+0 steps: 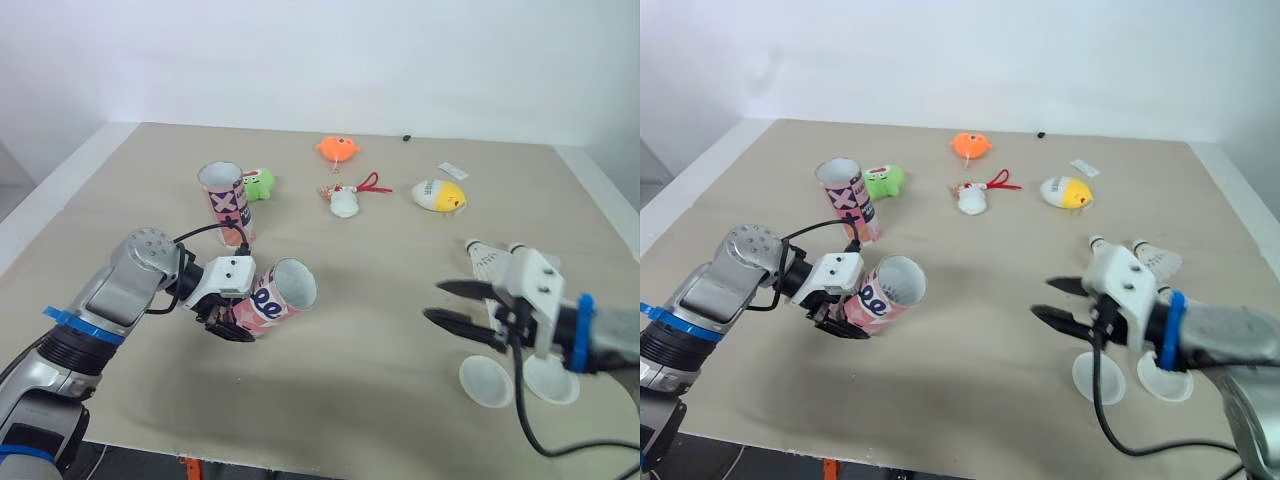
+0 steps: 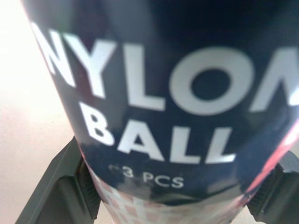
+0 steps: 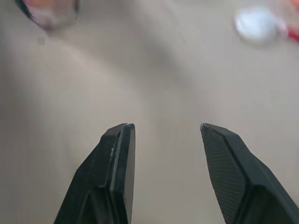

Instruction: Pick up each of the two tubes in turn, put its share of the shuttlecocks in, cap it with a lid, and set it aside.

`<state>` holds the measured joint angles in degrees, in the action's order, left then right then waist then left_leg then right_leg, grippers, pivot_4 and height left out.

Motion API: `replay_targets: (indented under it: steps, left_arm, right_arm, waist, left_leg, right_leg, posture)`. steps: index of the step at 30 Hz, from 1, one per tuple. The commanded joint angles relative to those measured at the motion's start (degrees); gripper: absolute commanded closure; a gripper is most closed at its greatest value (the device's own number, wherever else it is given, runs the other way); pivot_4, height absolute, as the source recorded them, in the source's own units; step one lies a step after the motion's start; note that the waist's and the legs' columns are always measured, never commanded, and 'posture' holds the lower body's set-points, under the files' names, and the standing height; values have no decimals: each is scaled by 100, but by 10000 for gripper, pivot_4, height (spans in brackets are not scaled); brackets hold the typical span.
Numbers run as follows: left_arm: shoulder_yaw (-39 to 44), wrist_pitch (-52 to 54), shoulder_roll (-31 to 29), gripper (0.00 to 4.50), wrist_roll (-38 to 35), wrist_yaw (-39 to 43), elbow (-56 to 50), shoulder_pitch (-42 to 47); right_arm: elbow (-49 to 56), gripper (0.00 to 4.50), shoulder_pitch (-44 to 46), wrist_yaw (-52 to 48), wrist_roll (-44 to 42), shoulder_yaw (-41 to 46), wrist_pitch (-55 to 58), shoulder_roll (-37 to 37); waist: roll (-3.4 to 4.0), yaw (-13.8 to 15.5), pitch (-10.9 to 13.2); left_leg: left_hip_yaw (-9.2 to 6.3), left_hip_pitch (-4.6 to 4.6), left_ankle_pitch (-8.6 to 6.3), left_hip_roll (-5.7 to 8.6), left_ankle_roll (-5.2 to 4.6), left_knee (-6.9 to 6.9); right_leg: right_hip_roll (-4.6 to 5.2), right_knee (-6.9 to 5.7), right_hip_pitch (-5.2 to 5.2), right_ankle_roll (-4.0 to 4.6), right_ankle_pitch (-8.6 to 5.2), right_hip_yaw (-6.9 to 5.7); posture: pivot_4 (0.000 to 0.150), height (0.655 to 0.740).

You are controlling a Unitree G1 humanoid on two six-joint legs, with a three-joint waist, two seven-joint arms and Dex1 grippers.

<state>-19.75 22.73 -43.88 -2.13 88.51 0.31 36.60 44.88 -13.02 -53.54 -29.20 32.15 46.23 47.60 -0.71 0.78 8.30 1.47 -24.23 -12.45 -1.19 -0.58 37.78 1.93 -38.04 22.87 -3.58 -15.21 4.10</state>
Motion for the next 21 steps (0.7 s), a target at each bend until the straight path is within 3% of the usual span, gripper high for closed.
replay_targets:
  steps: [1, 5, 9, 21]
  left_arm:
    - [-432, -110, 206, 10719, 20, 118, 179, -61]
    - [-487, -250, 334, 10719, 73, 159, 369, 44]
    - [-492, -308, 407, 10719, 113, 196, 450, 92]
    - [-409, -327, 390, 10719, 163, 230, 487, 78]
  right_arm:
    - [266, 20363, -644, 120, -25, 780, -49, -277]
    - [5, 20363, -1147, 450, 272, 813, -326, -600]
    - [-368, 20363, -1091, 920, 536, 525, -431, -788]
    - [-1607, 20363, -211, 2064, 1116, -373, -283, -897]
  waist:
    - [-1, 4, -1]
    - [1, -9, -5]
    - [1, -9, -5]
    - [12, -6, -9]
  left_leg:
    - [0, 0, 1, 2, -2, 0]
    - [0, 6, 4, 2, -8, 19]
    - [1, 10, 12, 10, -24, 25]
    - [-4, -6, 6, 45, -47, 17]
  right_leg:
    - [1, 1, -3, 0, -2, 0]
    - [7, 2, -12, 11, -3, 5]
    - [27, 3, -12, 11, 6, 7]
    - [56, 6, -9, 7, 2, 8]
  posture:
    - [1500, 7400]
    - [1500, 7400]
    - [1500, 7400]
    - [1500, 7400]
